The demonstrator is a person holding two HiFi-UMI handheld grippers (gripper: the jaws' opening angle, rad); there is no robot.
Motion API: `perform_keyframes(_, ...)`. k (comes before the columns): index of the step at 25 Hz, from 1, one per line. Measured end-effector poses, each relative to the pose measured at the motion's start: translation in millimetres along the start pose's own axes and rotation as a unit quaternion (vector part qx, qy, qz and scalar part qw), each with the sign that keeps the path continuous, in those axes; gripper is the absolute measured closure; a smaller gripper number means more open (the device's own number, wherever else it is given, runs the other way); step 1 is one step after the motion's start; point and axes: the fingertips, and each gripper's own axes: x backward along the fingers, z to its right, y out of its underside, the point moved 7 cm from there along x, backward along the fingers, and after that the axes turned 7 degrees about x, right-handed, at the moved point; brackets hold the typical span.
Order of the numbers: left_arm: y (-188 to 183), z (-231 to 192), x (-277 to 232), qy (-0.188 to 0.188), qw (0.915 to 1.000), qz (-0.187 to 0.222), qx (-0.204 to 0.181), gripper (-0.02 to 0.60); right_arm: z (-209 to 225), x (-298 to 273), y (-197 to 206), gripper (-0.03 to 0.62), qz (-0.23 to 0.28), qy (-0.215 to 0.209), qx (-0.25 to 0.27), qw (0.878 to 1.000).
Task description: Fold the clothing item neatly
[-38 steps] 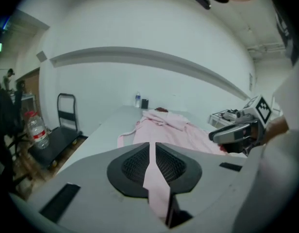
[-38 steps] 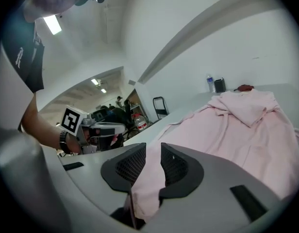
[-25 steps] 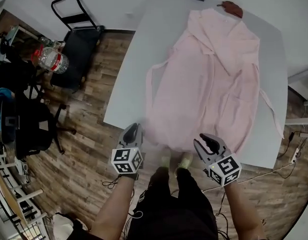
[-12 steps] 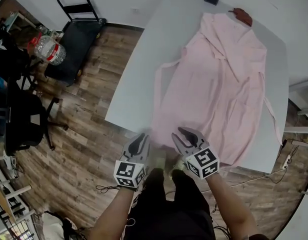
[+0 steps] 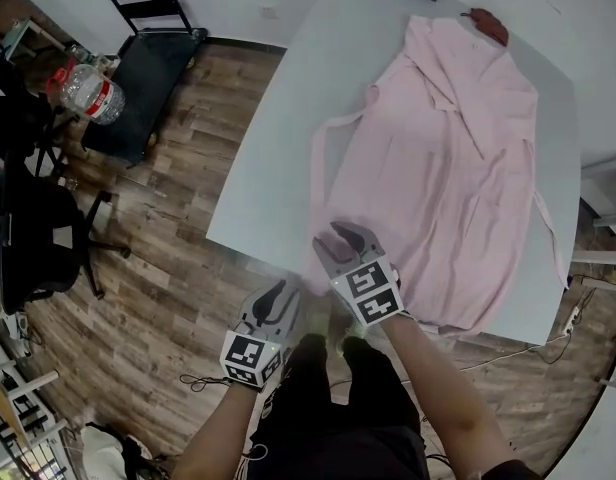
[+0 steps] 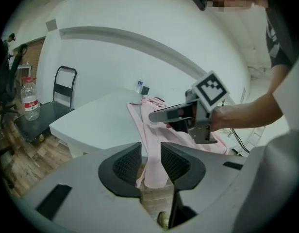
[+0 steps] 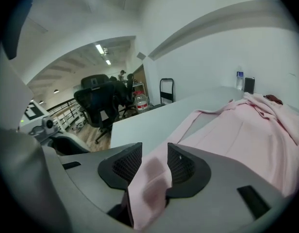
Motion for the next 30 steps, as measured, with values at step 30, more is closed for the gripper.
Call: perform_keyframes(30, 23.1, 4.9, -9.2, 0.027, 0.9988, -0.035, -0.024, 0.463, 73.1, 93.1, -62.1, 0.569, 0.06, 0.003, -0.105, 0.993)
